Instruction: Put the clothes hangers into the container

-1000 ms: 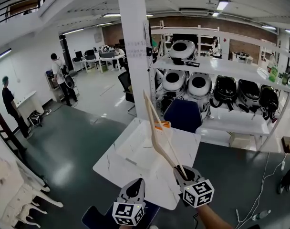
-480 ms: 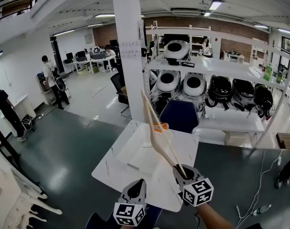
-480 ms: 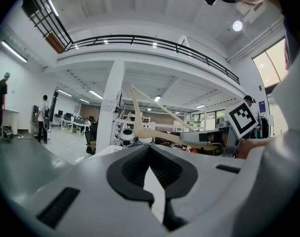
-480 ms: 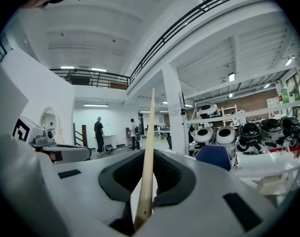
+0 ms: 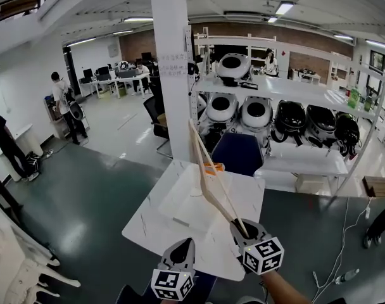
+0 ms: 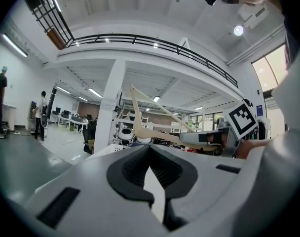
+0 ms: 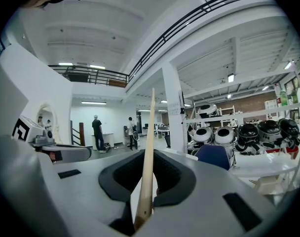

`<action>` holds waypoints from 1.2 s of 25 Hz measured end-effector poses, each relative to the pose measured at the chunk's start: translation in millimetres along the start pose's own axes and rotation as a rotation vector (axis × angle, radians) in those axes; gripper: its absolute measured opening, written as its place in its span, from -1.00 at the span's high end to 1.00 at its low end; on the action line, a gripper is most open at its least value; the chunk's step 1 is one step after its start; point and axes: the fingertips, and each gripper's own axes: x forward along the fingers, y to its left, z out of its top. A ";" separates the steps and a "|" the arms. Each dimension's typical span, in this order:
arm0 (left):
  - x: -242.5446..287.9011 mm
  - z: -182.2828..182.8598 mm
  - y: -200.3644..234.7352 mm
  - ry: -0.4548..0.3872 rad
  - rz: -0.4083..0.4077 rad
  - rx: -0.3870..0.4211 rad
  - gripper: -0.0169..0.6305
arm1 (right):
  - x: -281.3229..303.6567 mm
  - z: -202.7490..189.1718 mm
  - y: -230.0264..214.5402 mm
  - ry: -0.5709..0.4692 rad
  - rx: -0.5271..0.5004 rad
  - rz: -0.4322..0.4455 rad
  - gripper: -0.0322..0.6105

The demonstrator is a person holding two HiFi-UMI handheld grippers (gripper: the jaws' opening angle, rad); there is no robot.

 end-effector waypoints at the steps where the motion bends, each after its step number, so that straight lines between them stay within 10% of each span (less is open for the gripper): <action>1: 0.0 -1.5 1.4 0.002 0.000 -0.002 0.93 | 0.0 -1.1 1.0 0.001 0.000 -0.001 0.71; 30: 32.3 -13.2 6.6 0.028 0.069 -0.032 0.93 | 48.5 -30.4 -24.3 0.088 0.010 0.056 0.71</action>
